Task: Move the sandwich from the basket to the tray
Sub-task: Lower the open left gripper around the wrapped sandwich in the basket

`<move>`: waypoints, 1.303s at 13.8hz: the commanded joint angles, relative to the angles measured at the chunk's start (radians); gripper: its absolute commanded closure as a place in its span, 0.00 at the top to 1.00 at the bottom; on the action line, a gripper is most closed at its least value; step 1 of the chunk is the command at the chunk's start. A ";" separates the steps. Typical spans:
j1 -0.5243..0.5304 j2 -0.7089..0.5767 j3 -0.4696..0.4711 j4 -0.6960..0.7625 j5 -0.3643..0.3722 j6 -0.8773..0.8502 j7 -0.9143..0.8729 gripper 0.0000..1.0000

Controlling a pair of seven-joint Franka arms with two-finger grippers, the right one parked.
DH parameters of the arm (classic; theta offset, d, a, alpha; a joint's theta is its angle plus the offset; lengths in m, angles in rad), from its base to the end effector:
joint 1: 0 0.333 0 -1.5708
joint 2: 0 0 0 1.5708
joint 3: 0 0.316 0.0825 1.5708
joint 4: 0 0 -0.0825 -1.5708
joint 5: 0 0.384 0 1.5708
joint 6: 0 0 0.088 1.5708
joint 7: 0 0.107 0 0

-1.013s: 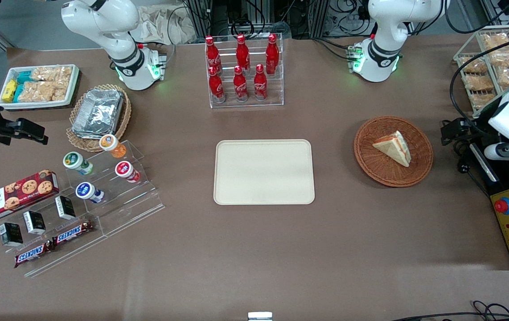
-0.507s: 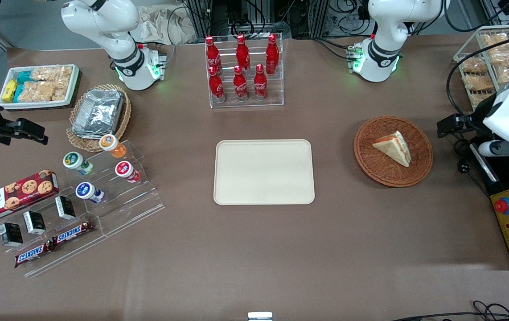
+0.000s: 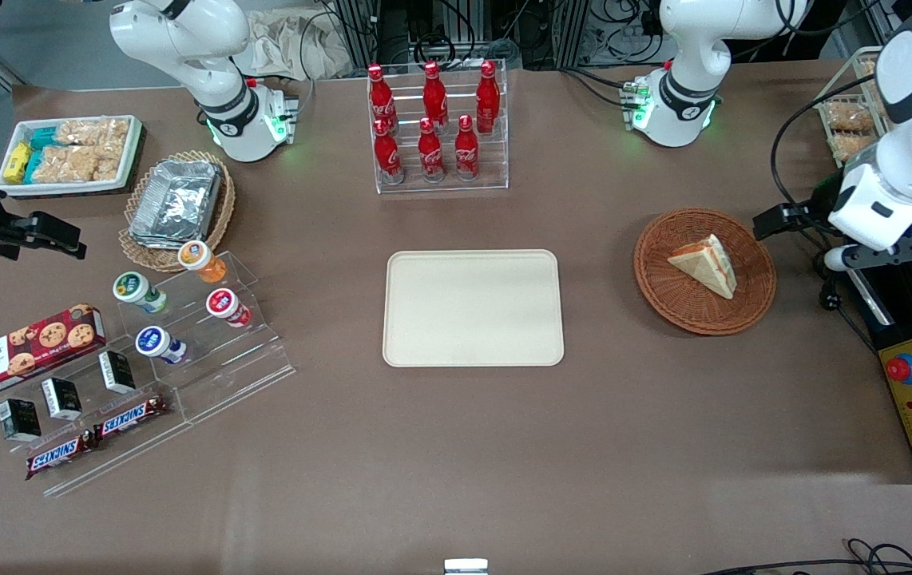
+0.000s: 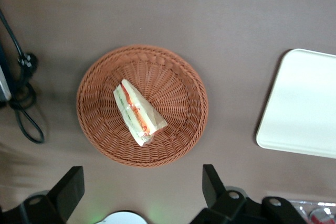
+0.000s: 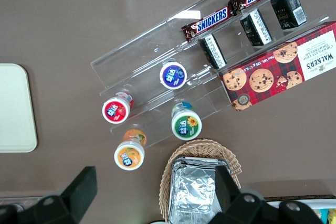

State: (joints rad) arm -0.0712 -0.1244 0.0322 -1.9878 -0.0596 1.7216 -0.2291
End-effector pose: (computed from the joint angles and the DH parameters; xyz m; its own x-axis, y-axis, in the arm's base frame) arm 0.5056 -0.0247 0.5068 0.9686 0.1970 -0.1518 0.2033 -0.9787 0.0272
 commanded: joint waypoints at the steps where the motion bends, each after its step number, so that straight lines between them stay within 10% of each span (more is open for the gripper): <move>1: 0.027 -0.092 -0.005 -0.179 -0.026 0.104 -0.119 1.00; 9: 0.079 -0.054 -0.005 -0.385 -0.104 0.278 -0.295 1.00; 18: 0.172 0.103 -0.006 -0.470 -0.365 0.461 -0.374 1.00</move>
State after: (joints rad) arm 0.0911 -0.0544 0.0362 -2.4563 -0.3861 2.1497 -0.5865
